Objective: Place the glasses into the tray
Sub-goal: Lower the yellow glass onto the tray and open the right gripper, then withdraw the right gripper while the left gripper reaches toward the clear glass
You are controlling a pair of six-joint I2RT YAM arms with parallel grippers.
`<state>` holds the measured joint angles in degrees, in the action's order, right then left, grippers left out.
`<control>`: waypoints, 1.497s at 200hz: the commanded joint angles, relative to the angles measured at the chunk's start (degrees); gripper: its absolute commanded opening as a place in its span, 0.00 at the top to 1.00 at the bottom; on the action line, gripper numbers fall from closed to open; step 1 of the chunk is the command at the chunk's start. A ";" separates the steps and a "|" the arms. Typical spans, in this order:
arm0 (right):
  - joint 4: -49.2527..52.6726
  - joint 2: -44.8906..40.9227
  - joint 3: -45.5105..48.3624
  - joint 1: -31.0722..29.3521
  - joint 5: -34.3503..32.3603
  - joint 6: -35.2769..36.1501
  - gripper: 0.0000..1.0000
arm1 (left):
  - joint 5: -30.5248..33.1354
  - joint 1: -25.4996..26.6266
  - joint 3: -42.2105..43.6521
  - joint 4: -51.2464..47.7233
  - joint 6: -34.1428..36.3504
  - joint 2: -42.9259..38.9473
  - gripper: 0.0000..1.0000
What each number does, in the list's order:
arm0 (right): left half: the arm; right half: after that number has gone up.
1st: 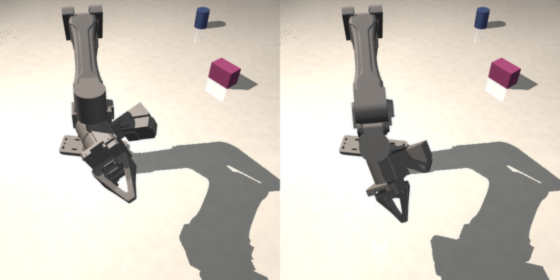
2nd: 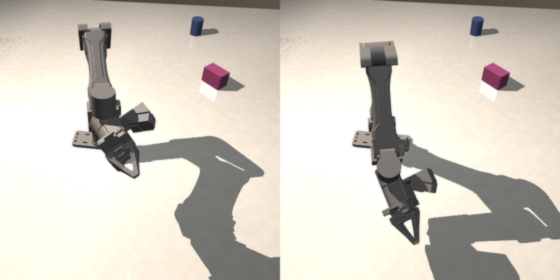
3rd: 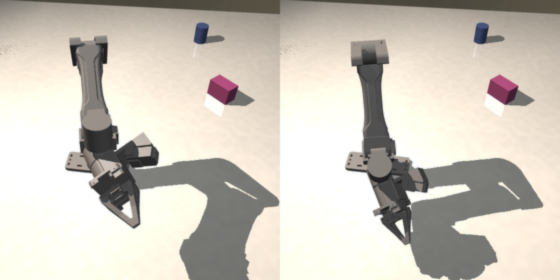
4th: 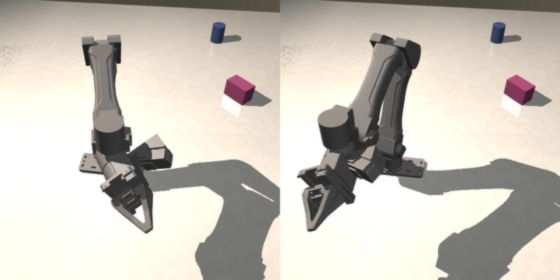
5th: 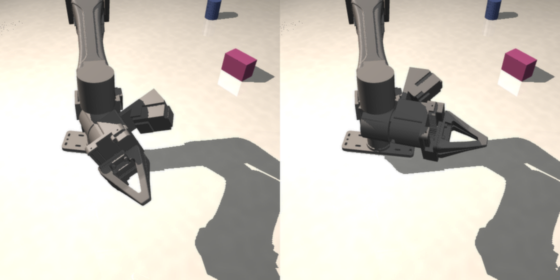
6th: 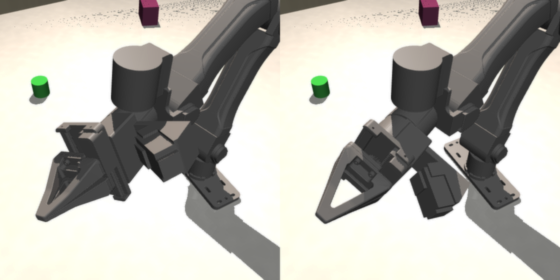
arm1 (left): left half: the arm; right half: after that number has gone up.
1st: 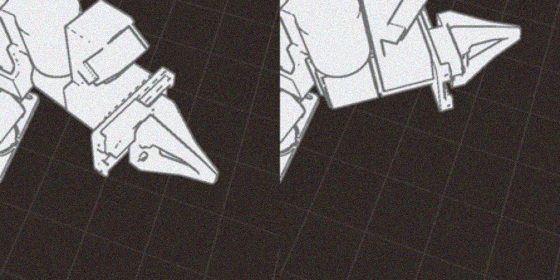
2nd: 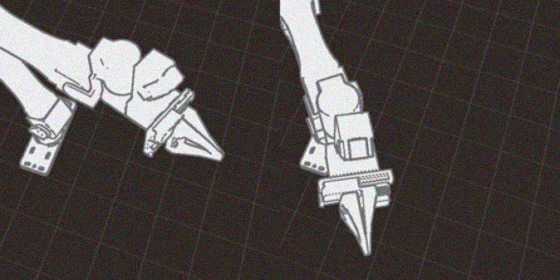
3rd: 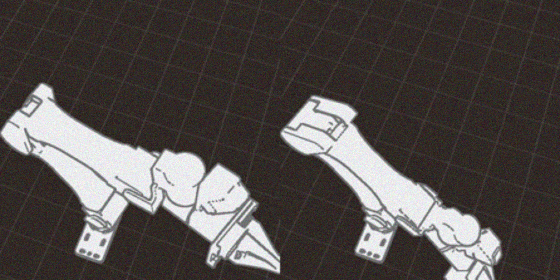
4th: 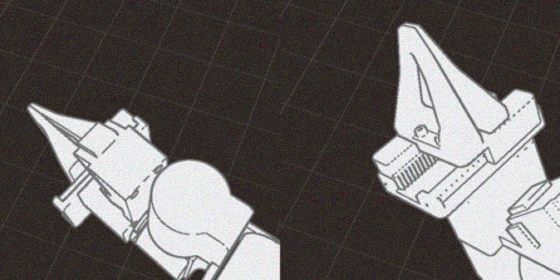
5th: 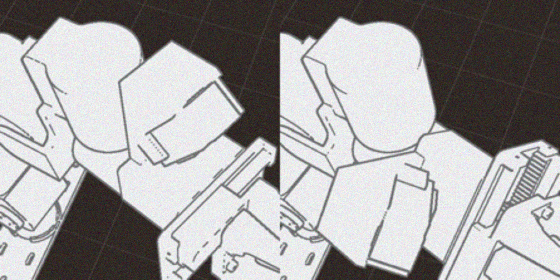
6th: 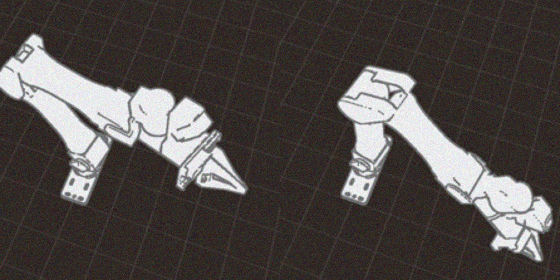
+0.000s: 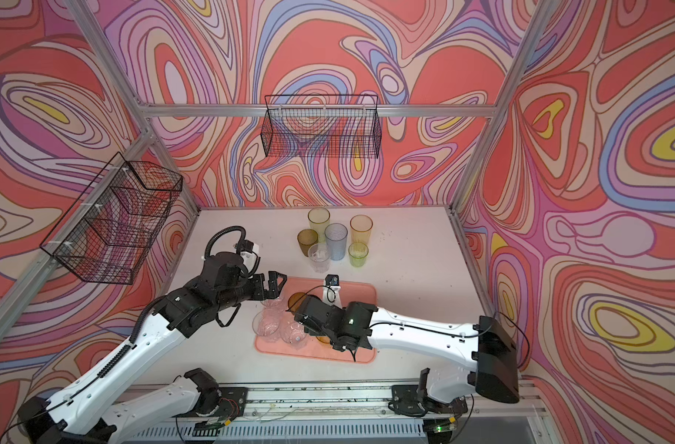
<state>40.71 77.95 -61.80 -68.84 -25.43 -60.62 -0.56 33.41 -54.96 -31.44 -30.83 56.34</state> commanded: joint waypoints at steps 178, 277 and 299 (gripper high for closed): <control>-24.64 -28.03 26.73 -0.35 -16.67 13.33 0.11 | 1.65 -0.19 -10.96 1.52 0.02 19.83 0.02; -24.88 -33.74 30.08 -0.40 -15.13 14.75 0.11 | 1.92 -0.19 -21.57 1.39 0.32 34.89 0.11; -19.19 -34.33 28.67 -0.42 -17.90 11.93 0.12 | 1.35 -0.18 -23.36 1.67 1.16 37.18 0.10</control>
<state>16.14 44.62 -32.16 -68.86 -40.82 -47.09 0.27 33.41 -75.72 -30.06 -30.61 91.31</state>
